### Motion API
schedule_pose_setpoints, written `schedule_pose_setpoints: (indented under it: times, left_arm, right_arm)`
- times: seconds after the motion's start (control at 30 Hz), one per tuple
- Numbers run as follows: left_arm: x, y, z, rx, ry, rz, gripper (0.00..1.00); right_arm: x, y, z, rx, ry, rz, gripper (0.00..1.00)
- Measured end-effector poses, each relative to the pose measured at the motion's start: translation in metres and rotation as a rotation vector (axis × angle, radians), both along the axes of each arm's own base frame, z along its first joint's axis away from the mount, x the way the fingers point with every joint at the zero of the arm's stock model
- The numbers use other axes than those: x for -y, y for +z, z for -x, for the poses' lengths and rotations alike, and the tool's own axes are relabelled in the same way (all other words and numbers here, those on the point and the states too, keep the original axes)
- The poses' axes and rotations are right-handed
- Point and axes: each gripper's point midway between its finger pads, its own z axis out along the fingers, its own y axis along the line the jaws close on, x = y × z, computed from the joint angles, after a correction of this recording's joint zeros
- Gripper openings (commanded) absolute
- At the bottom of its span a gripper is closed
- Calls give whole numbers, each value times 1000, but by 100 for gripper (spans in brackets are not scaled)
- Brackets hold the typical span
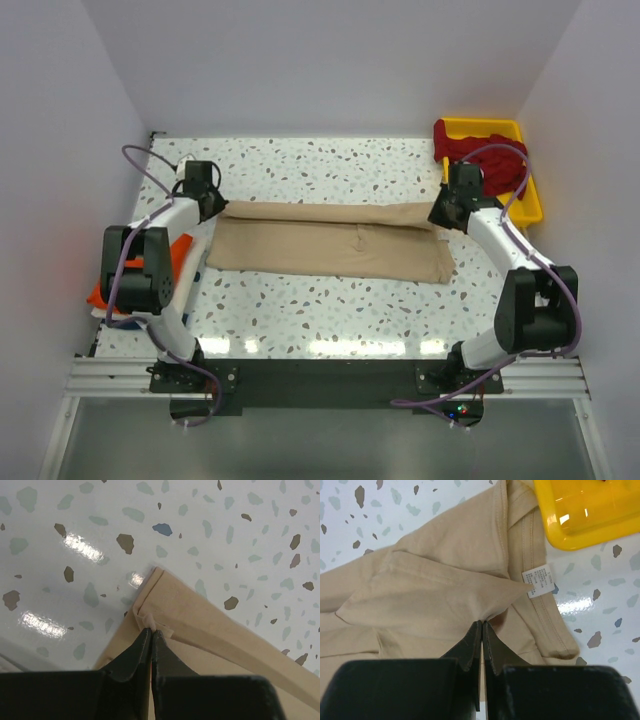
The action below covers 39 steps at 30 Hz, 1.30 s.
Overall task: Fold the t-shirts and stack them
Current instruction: Fold the tshirt
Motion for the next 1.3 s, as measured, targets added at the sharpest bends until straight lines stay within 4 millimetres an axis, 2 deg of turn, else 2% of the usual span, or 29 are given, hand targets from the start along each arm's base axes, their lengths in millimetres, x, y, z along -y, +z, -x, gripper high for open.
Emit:
schedule_pose_setpoints:
  times: [0.33, 0.4, 0.47, 0.5, 0.6, 0.63, 0.73, 0.83, 1.0, 1.13, 1.3]
  left_arm:
    - [2, 5, -1, 35, 4, 18, 0]
    - [2, 7, -1, 45, 5, 20, 9]
    - [2, 7, 3, 52, 11, 26, 13]
    - [2, 6, 8, 51, 17, 32, 15]
    - [2, 1, 27, 56, 39, 56, 33]
    - [1, 0, 33, 58, 48, 63, 39]
    - [-3, 2, 48, 89, 73, 89, 42]
    - [-2, 14, 45, 135, 72, 112, 41]
    - [12, 24, 36, 177, 27, 145, 39]
    - [39, 28, 23, 185, -42, 176, 36]
    - [74, 13, 18, 151, -127, 216, 34]
  right_arm:
    - [-4, -20, 17, -48, 14, -21, 0]
    - [-5, -23, 19, -48, 15, -27, 0]
    - [-6, -25, 21, -47, 15, -35, 2]
    - [-7, -27, 22, -49, 17, -43, 4]
    - [-10, -33, 27, -55, 17, -63, 20]
    - [-12, -35, 30, -58, 21, -72, 28]
    - [-16, -39, 35, -57, 28, -98, 39]
    - [-17, -33, 38, -37, 32, -105, 42]
    - [-17, -18, 30, 23, 35, -109, 45]
    - [-17, -20, 19, 15, 33, -105, 46]
    - [-14, -30, -12, -11, 22, -75, 46]
